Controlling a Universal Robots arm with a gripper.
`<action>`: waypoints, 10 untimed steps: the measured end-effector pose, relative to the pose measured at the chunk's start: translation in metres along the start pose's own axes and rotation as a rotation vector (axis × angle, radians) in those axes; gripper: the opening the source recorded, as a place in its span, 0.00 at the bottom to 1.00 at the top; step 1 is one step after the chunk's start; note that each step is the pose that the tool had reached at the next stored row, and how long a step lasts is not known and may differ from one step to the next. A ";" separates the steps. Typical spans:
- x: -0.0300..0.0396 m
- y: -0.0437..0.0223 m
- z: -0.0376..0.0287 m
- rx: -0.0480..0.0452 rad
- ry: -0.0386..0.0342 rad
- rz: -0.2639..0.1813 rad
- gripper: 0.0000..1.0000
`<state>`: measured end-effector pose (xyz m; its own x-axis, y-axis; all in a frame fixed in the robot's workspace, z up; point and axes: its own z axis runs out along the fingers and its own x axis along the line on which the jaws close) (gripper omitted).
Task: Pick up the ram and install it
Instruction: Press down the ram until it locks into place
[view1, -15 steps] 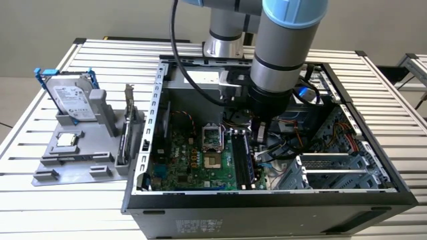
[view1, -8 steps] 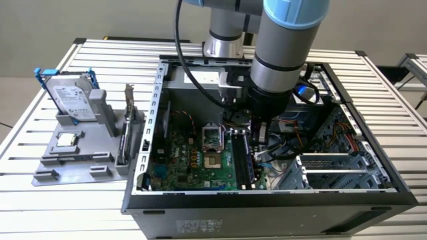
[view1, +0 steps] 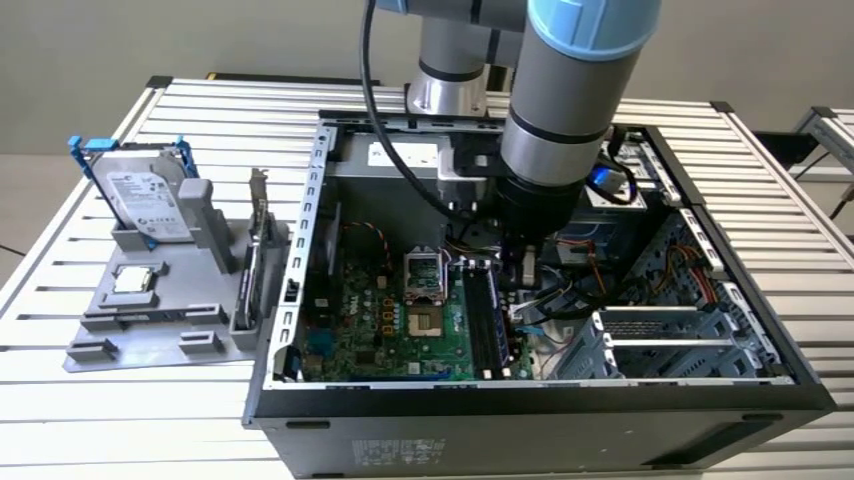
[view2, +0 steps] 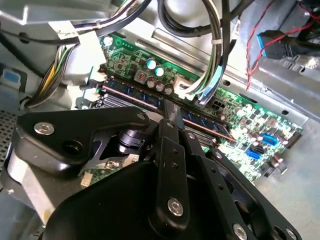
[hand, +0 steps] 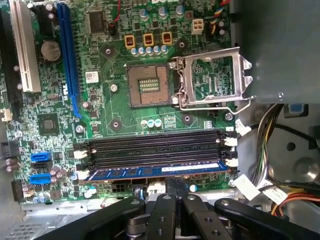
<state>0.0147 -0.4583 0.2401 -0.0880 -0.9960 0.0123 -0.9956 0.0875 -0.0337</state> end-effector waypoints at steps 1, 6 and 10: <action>0.0000 0.0000 0.0000 -0.0019 -0.0001 -0.011 0.00; 0.0001 0.0002 0.0003 -0.0123 -0.0006 -0.055 0.00; 0.0000 0.0003 0.0029 -0.0123 -0.0007 -0.055 0.00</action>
<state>0.0145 -0.4583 0.2373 -0.0330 -0.9994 0.0130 -0.9992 0.0328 -0.0207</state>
